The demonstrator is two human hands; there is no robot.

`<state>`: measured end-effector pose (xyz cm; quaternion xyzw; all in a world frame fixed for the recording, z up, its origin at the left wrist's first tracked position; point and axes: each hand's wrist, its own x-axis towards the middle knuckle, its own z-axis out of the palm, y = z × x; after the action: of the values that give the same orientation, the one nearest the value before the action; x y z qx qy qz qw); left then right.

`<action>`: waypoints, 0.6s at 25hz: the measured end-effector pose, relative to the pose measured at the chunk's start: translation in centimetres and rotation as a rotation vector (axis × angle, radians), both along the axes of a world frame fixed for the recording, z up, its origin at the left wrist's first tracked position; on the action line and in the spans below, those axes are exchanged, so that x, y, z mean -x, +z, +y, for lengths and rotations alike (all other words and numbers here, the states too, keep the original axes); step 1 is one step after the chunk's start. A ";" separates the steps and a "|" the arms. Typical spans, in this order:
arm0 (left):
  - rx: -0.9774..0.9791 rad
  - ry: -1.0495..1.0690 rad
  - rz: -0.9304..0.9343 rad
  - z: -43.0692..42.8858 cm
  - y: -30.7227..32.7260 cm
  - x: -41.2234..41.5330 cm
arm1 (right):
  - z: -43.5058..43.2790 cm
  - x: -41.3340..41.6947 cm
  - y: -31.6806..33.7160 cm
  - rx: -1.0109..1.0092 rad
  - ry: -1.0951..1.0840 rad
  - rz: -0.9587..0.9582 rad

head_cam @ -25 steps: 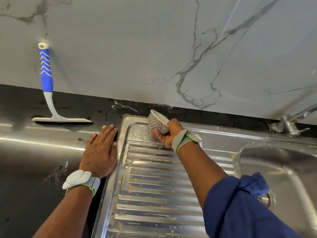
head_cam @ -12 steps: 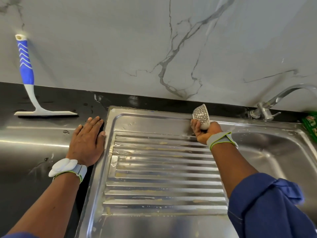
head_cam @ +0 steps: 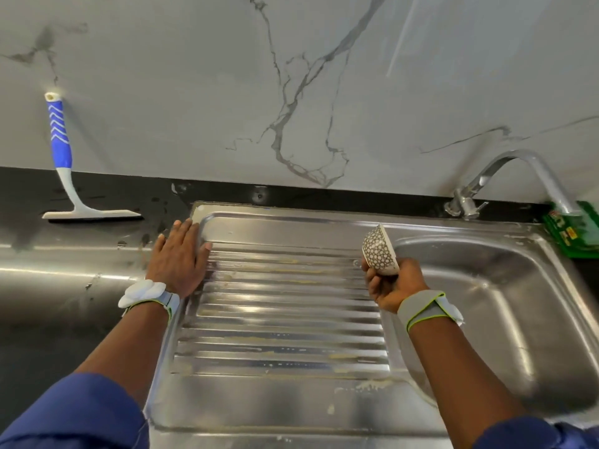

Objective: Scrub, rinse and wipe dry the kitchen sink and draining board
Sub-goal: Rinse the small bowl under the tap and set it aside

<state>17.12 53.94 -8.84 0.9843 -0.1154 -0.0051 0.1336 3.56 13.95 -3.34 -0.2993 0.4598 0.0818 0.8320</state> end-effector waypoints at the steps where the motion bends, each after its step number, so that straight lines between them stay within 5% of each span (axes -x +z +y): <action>1: 0.015 -0.010 -0.001 -1.8 0.4 0.5 | -1.1 0.9 -0.1 0.000 -0.020 -0.001; 15: 0.234 -0.518 0.010 -40.1 6.5 7.3 | -15.9 10.7 1.9 0.044 0.003 0.012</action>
<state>9.86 13.89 -2.38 0.8997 -0.3623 -0.0307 0.2413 -7.13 -1.90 -1.40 -0.3176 0.4662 0.0748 0.8223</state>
